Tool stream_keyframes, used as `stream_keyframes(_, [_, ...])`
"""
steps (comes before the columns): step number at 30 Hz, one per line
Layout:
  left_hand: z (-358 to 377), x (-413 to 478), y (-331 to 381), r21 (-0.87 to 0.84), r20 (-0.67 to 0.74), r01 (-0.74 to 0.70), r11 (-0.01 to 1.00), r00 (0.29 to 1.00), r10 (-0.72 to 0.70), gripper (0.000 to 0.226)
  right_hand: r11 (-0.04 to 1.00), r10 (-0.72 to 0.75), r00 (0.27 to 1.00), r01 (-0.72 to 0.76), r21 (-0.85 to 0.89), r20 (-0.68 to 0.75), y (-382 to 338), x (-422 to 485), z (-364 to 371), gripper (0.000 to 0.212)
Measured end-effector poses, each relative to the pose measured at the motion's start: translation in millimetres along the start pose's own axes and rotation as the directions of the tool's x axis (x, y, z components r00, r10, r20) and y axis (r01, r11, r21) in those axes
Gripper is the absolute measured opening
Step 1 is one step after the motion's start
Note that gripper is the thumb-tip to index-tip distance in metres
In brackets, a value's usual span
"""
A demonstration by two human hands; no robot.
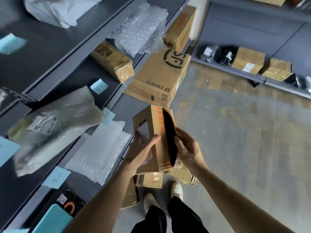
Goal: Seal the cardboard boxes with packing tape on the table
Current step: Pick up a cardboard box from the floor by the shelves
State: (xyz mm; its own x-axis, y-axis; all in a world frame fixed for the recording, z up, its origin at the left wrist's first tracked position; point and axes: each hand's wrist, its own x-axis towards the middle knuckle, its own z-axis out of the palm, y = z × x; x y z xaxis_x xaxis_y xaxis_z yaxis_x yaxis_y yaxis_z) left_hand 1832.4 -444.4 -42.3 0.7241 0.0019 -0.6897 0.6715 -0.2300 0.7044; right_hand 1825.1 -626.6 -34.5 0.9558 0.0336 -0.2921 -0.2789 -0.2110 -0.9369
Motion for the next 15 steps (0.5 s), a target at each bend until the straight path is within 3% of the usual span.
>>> stream_keyframes(7, [-17, -24, 7, -0.055, -0.068, -0.066, 0.996, 0.996, 0.062, 0.077, 0.982, -0.122, 0.992, 0.118, -0.148, -0.022, -17, -16, 10, 0.045])
stream_keyframes(15, [-24, -37, 2, -0.021, -0.074, -0.121, 0.992, 0.99, 0.119, 0.103, 0.993, -0.115, 0.993, 0.115, -0.026, 0.003, -30, -34, 18, 0.053])
